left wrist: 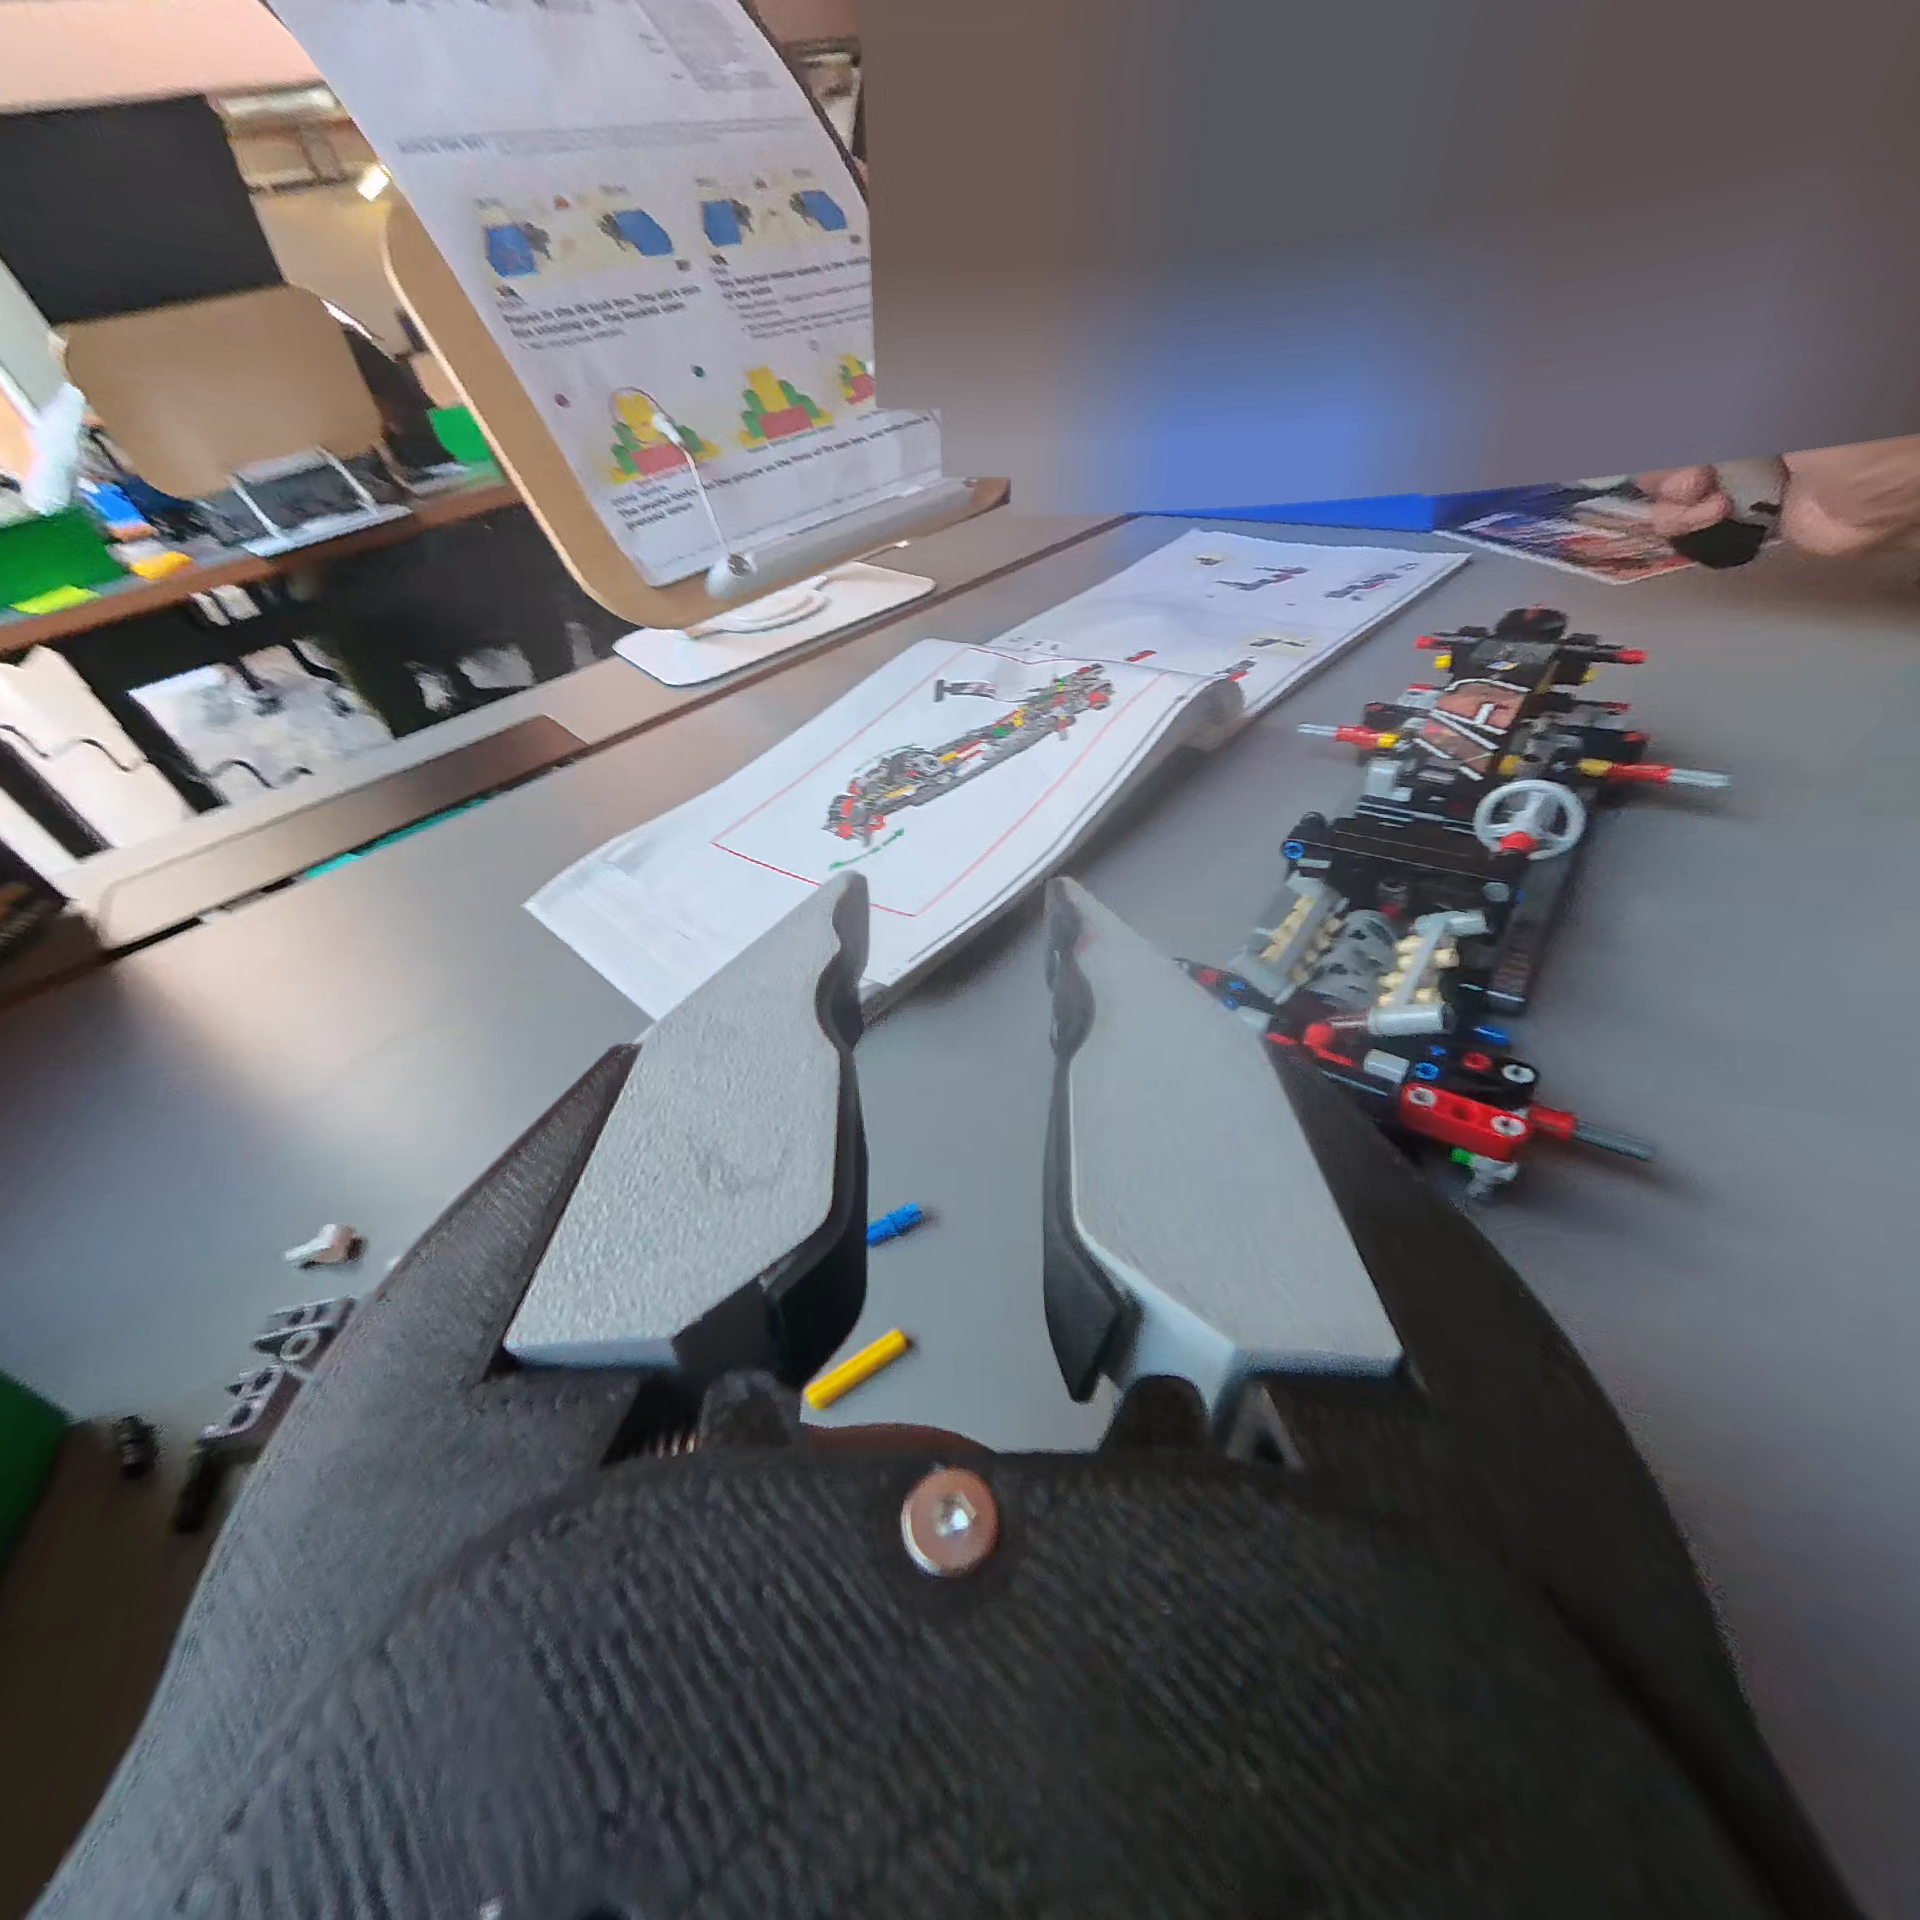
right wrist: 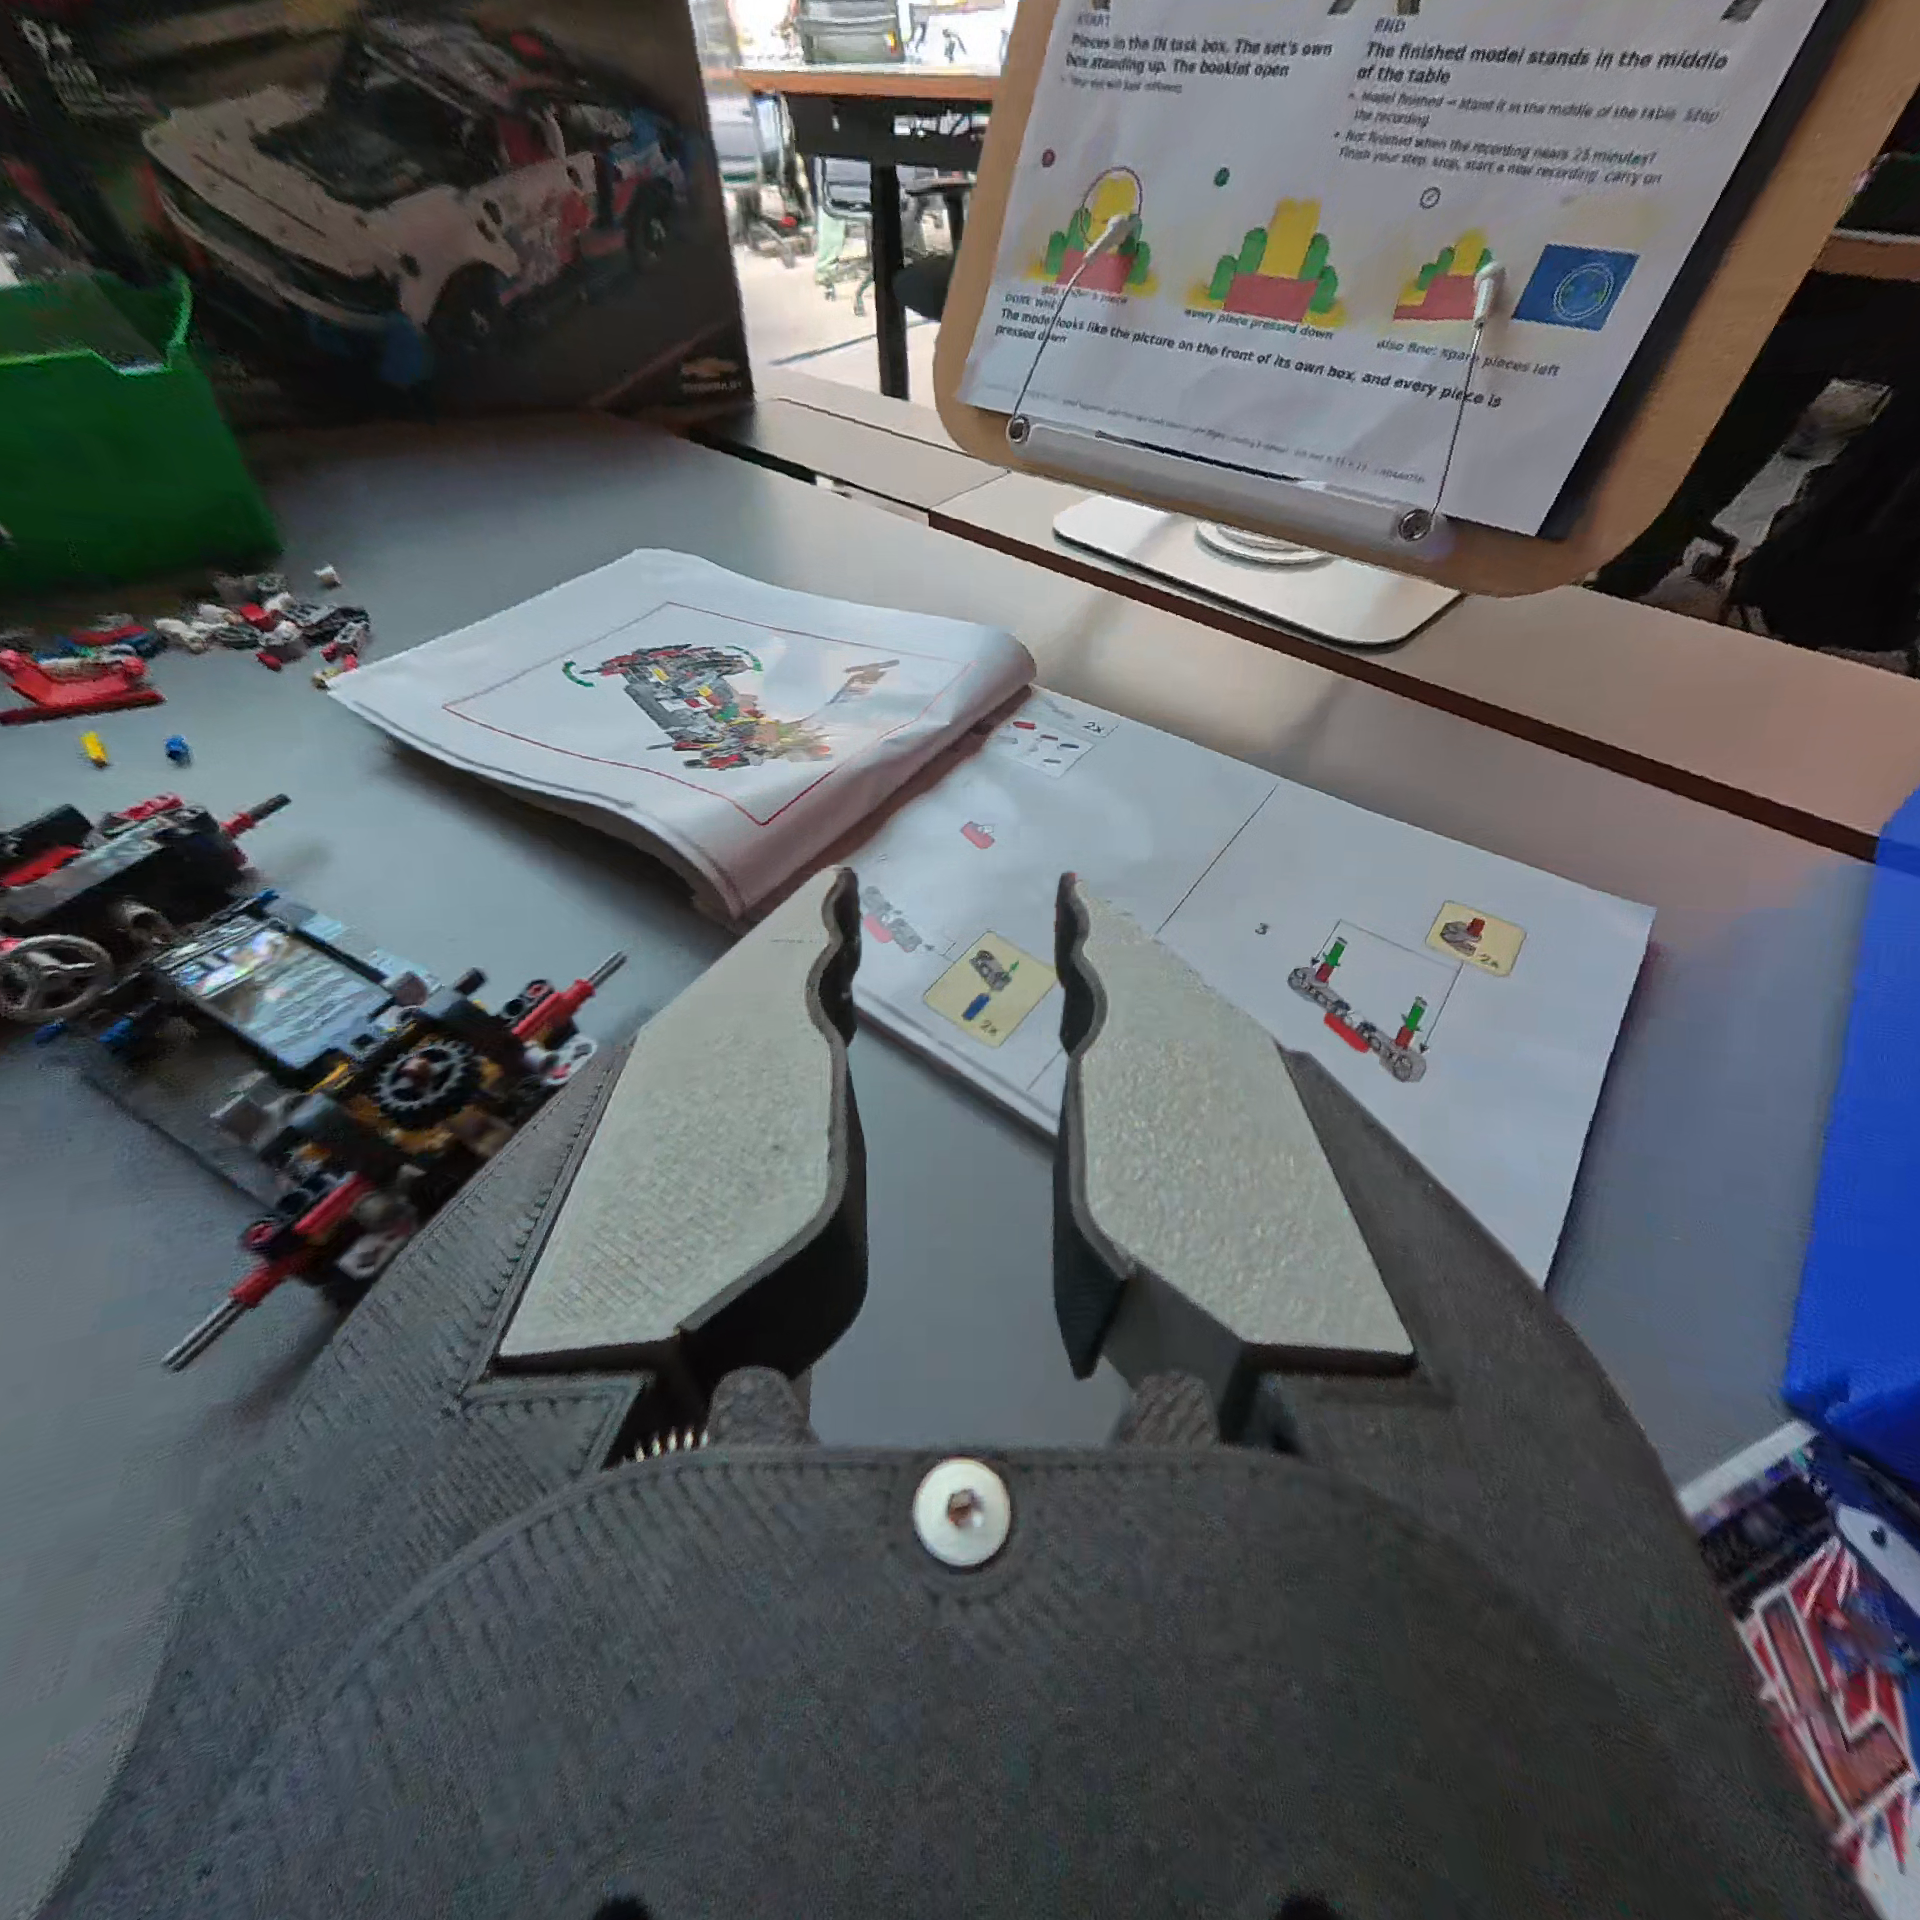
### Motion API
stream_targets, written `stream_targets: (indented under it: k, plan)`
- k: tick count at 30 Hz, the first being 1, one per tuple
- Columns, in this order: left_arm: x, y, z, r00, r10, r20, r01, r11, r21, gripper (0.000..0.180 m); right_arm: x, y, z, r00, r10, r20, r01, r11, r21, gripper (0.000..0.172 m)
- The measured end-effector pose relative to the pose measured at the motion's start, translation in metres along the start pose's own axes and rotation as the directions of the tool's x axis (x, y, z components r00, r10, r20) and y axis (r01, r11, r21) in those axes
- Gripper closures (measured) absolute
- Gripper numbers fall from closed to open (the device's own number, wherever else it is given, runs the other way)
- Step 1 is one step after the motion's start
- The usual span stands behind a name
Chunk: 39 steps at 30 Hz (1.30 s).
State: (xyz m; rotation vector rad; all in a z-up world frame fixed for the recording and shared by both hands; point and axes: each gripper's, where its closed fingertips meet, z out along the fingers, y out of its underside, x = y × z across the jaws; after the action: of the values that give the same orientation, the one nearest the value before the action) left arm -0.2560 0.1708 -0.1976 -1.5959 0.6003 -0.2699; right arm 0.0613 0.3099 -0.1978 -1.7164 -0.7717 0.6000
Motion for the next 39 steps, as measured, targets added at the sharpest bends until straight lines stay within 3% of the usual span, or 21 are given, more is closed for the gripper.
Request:
stream_targets:
  k: [4,10,20,32,39]
  plan:
    - [-0.006,-0.002,0.0,0.997,0.052,0.058,-0.053,0.999,0.013,0.152,0.016,0.007,0.027,1.0,-0.004,0.023,0.003,0.999,0.034,0.138]
    - [-0.016,-0.002,-0.001,0.997,0.008,0.071,-0.01,1.0,0.03,0.152,0.033,0.003,0.029,1.0,0.012,0.01,-0.013,0.995,0.099,0.141]
    - [-0.032,-0.001,-0.005,0.994,-0.035,0.102,0.03,0.999,0.044,0.155,0.034,0.004,0.051,0.998,-0.069,-0.009,0.069,0.996,0.056,0.146]
    - [-0.03,-0.001,-0.005,0.991,0.018,0.132,-0.022,0.999,0.028,0.155,0.029,0.002,0.048,0.998,-0.057,0.033,0.055,0.995,0.078,0.149]
    - [-0.024,0.002,-0.001,0.996,0.018,0.082,-0.019,1.0,0.004,0.155,0.017,0.004,0.049,0.988,-0.04,0.152,0.029,0.997,0.068,0.155]
